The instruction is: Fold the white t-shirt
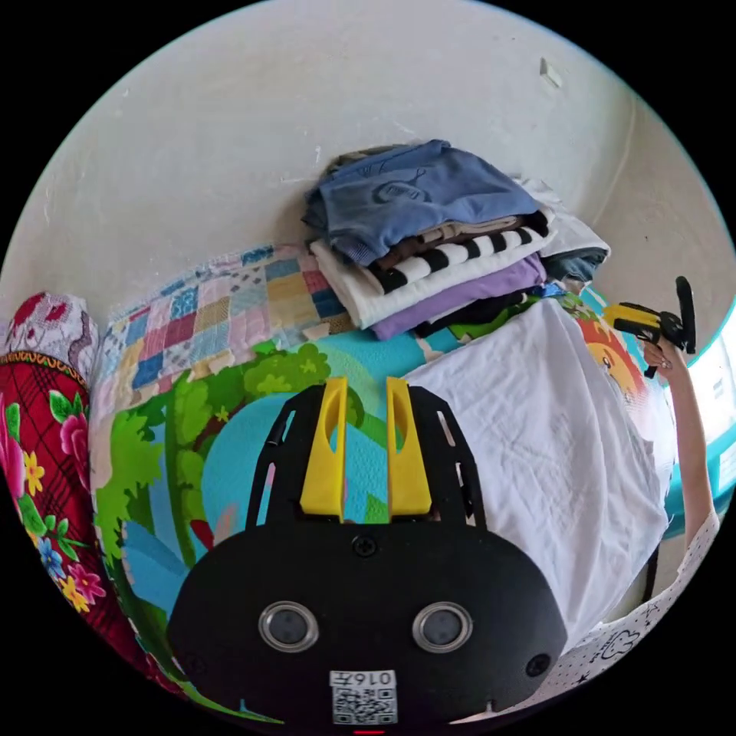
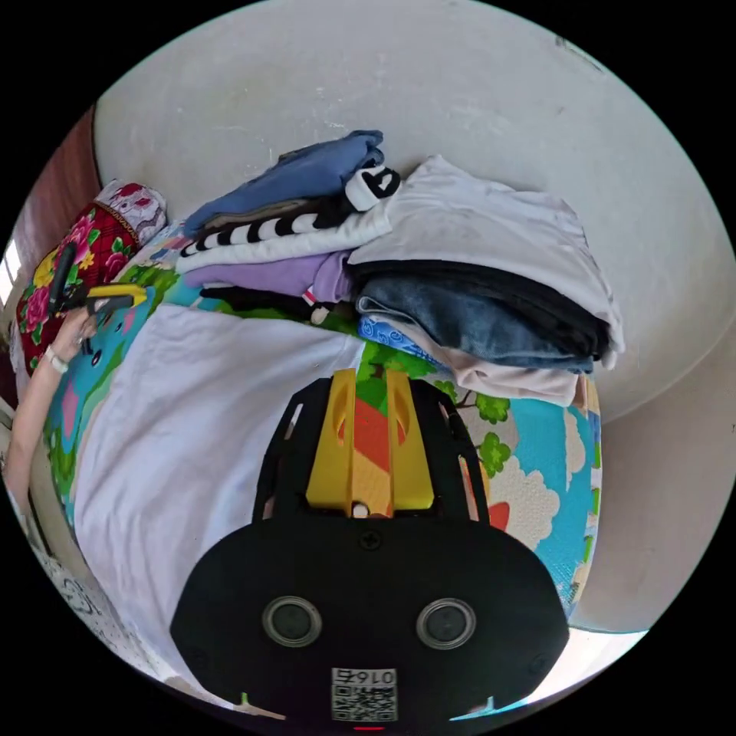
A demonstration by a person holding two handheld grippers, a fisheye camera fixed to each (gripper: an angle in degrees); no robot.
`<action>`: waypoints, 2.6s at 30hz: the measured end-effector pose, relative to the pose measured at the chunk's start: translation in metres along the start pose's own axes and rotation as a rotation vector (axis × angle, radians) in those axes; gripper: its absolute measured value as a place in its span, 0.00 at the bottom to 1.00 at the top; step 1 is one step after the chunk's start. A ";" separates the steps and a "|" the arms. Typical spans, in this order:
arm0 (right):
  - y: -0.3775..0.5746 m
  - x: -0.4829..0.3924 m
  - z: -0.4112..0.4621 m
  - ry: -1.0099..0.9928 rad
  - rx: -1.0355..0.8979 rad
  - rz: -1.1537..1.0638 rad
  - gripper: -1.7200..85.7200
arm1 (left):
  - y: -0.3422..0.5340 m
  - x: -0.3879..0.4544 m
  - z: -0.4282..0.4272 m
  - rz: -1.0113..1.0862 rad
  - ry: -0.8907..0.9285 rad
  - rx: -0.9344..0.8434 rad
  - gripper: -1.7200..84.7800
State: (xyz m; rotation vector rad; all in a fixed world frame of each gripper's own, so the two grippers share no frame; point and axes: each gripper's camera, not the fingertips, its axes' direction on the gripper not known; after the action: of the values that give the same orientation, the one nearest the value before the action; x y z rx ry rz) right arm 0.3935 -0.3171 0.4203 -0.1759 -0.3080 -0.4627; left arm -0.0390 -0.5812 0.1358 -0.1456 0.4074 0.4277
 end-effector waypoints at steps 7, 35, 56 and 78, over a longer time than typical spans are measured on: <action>0.115 -0.065 -0.057 -0.183 0.006 -0.111 0.08 | -0.041 0.143 0.016 0.285 0.240 0.020 0.11; 0.211 -0.078 -0.081 -0.112 -0.084 0.063 0.02 | 0.062 0.390 0.040 0.552 0.372 -0.126 0.11; 0.364 -0.130 -0.155 -0.177 -0.036 0.064 0.14 | 0.301 0.535 0.028 0.456 0.492 -0.057 0.12; 0.449 -0.123 -0.220 -0.216 0.012 0.090 0.16 | 0.403 0.726 0.116 0.690 0.488 0.119 0.12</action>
State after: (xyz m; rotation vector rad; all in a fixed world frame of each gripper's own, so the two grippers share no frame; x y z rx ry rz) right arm 0.5525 0.0772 0.1296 -0.2277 -0.5124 -0.3531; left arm 0.4311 0.0787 -0.0796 0.0161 0.9695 1.0526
